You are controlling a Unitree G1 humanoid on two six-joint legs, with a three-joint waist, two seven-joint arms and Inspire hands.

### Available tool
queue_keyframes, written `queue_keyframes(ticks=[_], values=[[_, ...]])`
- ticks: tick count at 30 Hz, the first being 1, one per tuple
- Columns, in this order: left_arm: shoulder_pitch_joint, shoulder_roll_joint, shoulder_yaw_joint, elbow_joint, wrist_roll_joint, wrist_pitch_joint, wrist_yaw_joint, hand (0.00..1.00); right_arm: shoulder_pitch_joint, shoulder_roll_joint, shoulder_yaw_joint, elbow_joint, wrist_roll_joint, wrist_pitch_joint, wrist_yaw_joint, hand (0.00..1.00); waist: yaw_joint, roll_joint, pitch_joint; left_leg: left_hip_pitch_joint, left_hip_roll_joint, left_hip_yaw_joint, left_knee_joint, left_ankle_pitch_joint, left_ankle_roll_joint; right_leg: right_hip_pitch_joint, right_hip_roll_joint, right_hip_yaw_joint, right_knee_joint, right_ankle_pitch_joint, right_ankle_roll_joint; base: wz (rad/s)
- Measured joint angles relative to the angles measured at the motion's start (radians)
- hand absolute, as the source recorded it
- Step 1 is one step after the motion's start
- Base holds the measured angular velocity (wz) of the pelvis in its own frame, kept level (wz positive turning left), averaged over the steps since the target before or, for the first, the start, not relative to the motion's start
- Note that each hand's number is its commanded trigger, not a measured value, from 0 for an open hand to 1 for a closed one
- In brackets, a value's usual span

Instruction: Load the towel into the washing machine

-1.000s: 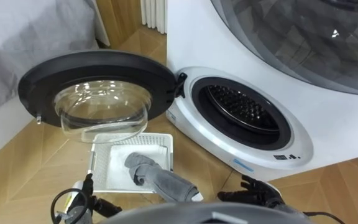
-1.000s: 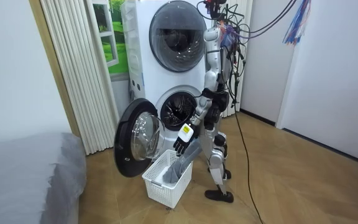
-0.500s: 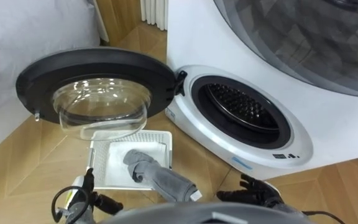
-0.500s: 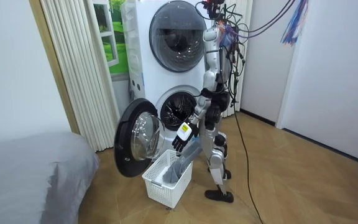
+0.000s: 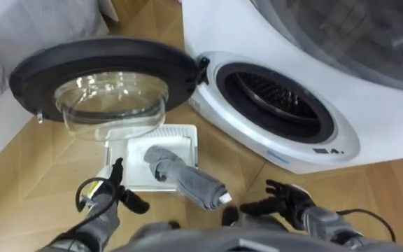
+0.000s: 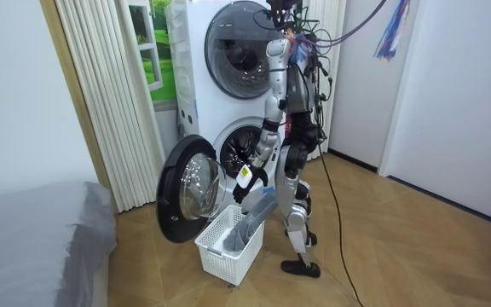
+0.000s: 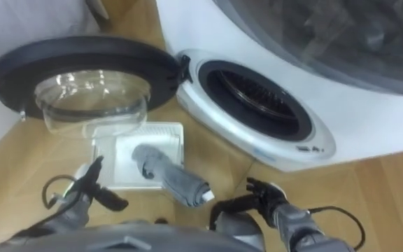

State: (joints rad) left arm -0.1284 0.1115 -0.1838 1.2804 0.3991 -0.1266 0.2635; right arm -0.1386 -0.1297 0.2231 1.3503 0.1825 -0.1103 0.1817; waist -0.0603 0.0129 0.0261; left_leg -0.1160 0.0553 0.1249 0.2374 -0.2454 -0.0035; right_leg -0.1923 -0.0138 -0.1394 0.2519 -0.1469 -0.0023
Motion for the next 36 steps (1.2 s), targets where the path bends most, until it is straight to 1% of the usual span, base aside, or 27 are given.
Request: queue_keyframes(ticks=[1,3,4,6,7,8,9,10,12,13,14,15,16,18,19,21,23,25,26,27,28,30,31,32,34,36], values=[[-0.008,-0.004,-0.001,0.007,0.011,0.0,0.001,0.0,-0.01,0.001,0.0,0.007,-0.001,0.0,-0.002,0.0,0.0,0.001,0.0034,-0.005,0.0,-0.001,0.003,0.0,0.0,-0.007,-0.001,0.0,0.009,0.0,0.0,0.0],[-0.048,-0.009,-0.009,0.01,0.05,-0.005,0.001,0.0,-0.041,0.008,0.001,0.01,-0.001,0.0,-0.012,0.0,-0.007,-0.003,0.0204,-0.053,-0.001,0.0,0.03,0.0,0.0,-0.063,-0.007,0.0,0.05,-0.001,0.001,0.0],[-0.061,-0.009,-0.011,0.011,0.055,-0.005,0.001,0.0,-0.053,0.01,0.004,0.01,-0.001,0.0,-0.016,0.0,-0.007,-0.005,0.0229,-0.073,-0.001,0.0,0.039,0.0,0.0,-0.087,-0.009,0.0,0.065,-0.001,0.001,0.0],[-0.11,-0.009,-0.029,0.021,0.078,-0.005,0.002,0.0,-0.086,0.011,0.032,0.012,-0.004,0.002,-0.021,0.0,-0.01,-0.011,0.0307,-0.149,-0.005,0.0,0.075,0.0,0.0,-0.169,-0.019,-0.002,0.11,-0.001,0.001,-0.02],[-0.118,-0.01,-0.03,0.022,0.087,-0.005,0.002,0.0,-0.092,0.012,0.034,0.011,-0.003,0.002,-0.023,0.0,-0.01,-0.011,0.0317,-0.164,-0.006,0.0,0.082,0.0,0.0,-0.183,-0.02,0.0,0.114,-0.001,0.001,-0.07],[-0.14,-0.012,-0.037,0.027,0.104,-0.004,0.002,0.0,-0.105,0.015,0.045,0.01,0.005,0.001,-0.033,0.0,-0.01,-0.015,0.0345,-0.193,-0.008,0.003,0.096,0.0,0.0,-0.211,-0.023,0.001,0.12,-0.001,0.001,-0.11],[-0.165,-0.013,-0.038,0.033,0.119,-0.003,0.003,0.0,-0.122,0.019,0.064,0.012,0.008,0.003,-0.04,0.0,-0.01,-0.017,0.0401,-0.223,-0.008,0.007,0.112,0.0,0.0,-0.241,-0.025,0.001,0.134,-0.001,0.001,-0.09],[-0.179,-0.016,-0.038,0.039,0.124,-0.003,0.003,0.0,-0.127,0.02,0.071,0.011,0.008,0.003,-0.04,0.0,-0.011,-0.018,0.0413,-0.238,-0.009,0.008,0.119,0.0,0.001,-0.256,-0.027,0.001,0.14,-0.001,0.001,-0.06],[-0.223,-0.026,-0.052,0.045,0.15,0.0,0.009,0.0,-0.147,0.026,0.073,0.011,0.015,0.003,-0.04,0.0,-0.015,-0.018,0.0463,-0.296,-0.012,0.01,0.153,0.0,0.001,-0.321,-0.037,0.0,0.183,-0.002,0.0,0.0],[-0.234,-0.027,-0.059,0.044,0.165,0.002,0.011,0.0,-0.156,0.028,0.073,0.011,0.019,0.004,-0.041,0.0,-0.018,-0.019,0.0495,-0.312,-0.013,0.01,0.165,-0.001,0.001,-0.336,-0.039,0.001,0.194,-0.003,-0.002,0.0],[-0.262,-0.03,-0.072,0.044,0.191,0.007,0.011,0.0,-0.169,0.03,0.077,0.011,0.023,0.007,-0.046,0.0,-0.019,-0.022,0.0618,-0.341,-0.014,0.012,0.189,-0.001,0.002,-0.366,-0.043,0.001,0.214,-0.003,-0.003,0.0],[-0.288,-0.032,-0.084,0.044,0.22,0.011,0.011,0.0,-0.181,0.033,0.078,0.01,0.029,0.007,-0.049,0.0,-0.026,-0.021,0.0693,-0.376,-0.014,0.012,0.215,-0.001,0.002,-0.39,-0.047,-0.001,0.224,-0.005,-0.005,0.04],[-0.298,-0.032,-0.092,0.043,0.23,0.012,0.011,0.0,-0.185,0.035,0.078,0.01,0.038,0.007,-0.049,0.0,-0.029,-0.021,0.0696,-0.395,-0.015,0.013,0.227,-0.002,0.004,-0.407,-0.049,0.0,0.232,-0.008,-0.01,0.06],[-0.327,-0.028,-0.117,0.04,0.251,0.012,0.012,0.0,-0.195,0.037,0.083,0.002,0.058,0.009,-0.051,0.0,-0.037,-0.023,0.0715,-0.467,-0.015,0.014,0.277,-0.01,0.015,-0.474,-0.054,0.003,0.273,-0.017,-0.025,0.02],[-0.334,-0.026,-0.122,0.036,0.252,0.011,0.013,0.0,-0.195,0.036,0.09,-0.002,0.061,0.009,-0.053,0.0,-0.041,-0.023,0.0716,-0.485,-0.014,0.015,0.291,-0.013,0.018,-0.491,-0.055,0.003,0.283,-0.02,-0.03,0.03],[-0.358,-0.019,-0.135,0.036,0.285,0.013,0.018,0.0,-0.195,0.036,0.108,-0.023,0.095,0.008,-0.055,0.0,-0.051,-0.026,0.0736,-0.552,-0.013,0.013,0.344,-0.018,0.021,-0.555,-0.056,0.017,0.327,-0.027,-0.041,0.0],[-0.373,-0.021,-0.136,0.036,0.31,0.012,0.018,0.0,-0.197,0.036,0.109,-0.031,0.134,0.002,-0.053,0.0,-0.051,-0.028,0.0751,-0.596,-0.012,0.012,0.391,-0.027,0.021,-0.602,-0.056,0.03,0.363,-0.035,-0.043,-0.04],[-0.386,-0.021,-0.15,0.035,0.316,0.012,0.021,0.0,-0.203,0.036,0.12,-0.035,0.174,-0.001,-0.047,0.0,-0.052,-0.029,0.076,-0.638,-0.007,0.011,0.436,-0.045,0.021,-0.648,-0.054,0.039,0.405,-0.041,-0.046,-0.12],[-0.393,-0.021,-0.162,0.035,0.334,0.012,0.032,0.0,-0.206,0.037,0.138,-0.04,0.2,-0.003,-0.047,0.0,-0.052,-0.029,0.0763,-0.668,-0.001,0.01,0.462,-0.056,0.021,-0.675,-0.055,0.04,0.427,-0.041,-0.048,-0.18],[-0.395,-0.021,-0.174,0.035,0.357,0.013,0.044,0.0,-0.207,0.037,0.152,-0.049,0.222,-0.01,-0.047,0.0,-0.055,-0.029,0.0763,-0.697,0.007,0.01,0.492,-0.065,0.022,-0.7,-0.054,0.038,0.445,-0.04,-0.051,-0.14],[-0.395,-0.02,-0.177,0.035,0.363,0.013,0.051,0.0,-0.207,0.035,0.156,-0.056,0.234,-0.012,-0.047,0.0,-0.06,-0.029,0.0764,-0.709,0.009,0.009,0.504,-0.067,0.022,-0.709,-0.054,0.036,0.453,-0.039,-0.052,-0.07],[-0.4,-0.018,-0.214,0.035,0.392,0.014,0.082,0.0,-0.212,0.022,0.178,-0.089,0.264,-0.013,-0.034,0.0,-0.077,-0.029,0.0763,-0.768,0.021,0.009,0.56,-0.079,0.025,-0.761,-0.051,0.035,0.489,-0.038,-0.055,-0.06],[-0.403,-0.018,-0.223,0.035,0.4,0.014,0.087,0.0,-0.213,0.019,0.185,-0.098,0.274,-0.014,-0.032,0.0,-0.078,-0.029,0.0763,-0.782,0.023,0.009,0.574,-0.083,0.024,-0.776,-0.051,0.034,0.5,-0.039,-0.057,-0.11],[-0.408,-0.016,-0.246,0.035,0.422,0.016,0.099,0.0,-0.215,0.016,0.19,-0.11,0.293,-0.02,-0.027,0.0,-0.084,-0.029,0.0765,-0.811,0.026,0.01,0.599,-0.09,0.026,-0.804,-0.053,0.034,0.521,-0.04,-0.06,-0.06],[-0.422,-0.014,-0.263,0.035,0.466,0.017,0.113,0.0,-0.221,0.017,0.193,-0.112,0.333,-0.033,-0.026,0.0,-0.091,-0.029,0.0764,-0.851,0.027,0.011,0.634,-0.099,0.027,-0.845,-0.055,0.04,0.558,-0.046,-0.061,-0.02],[-0.448,-0.005,-0.287,0.035,0.49,0.018,0.143,0.0,-0.236,0.017,0.219,-0.121,0.387,-0.044,-0.026,0.0,-0.101,-0.029,0.0765,-0.902,0.029,0.012,0.678,-0.108,0.031,-0.898,-0.056,0.045,0.602,-0.052,-0.063,0.0]])
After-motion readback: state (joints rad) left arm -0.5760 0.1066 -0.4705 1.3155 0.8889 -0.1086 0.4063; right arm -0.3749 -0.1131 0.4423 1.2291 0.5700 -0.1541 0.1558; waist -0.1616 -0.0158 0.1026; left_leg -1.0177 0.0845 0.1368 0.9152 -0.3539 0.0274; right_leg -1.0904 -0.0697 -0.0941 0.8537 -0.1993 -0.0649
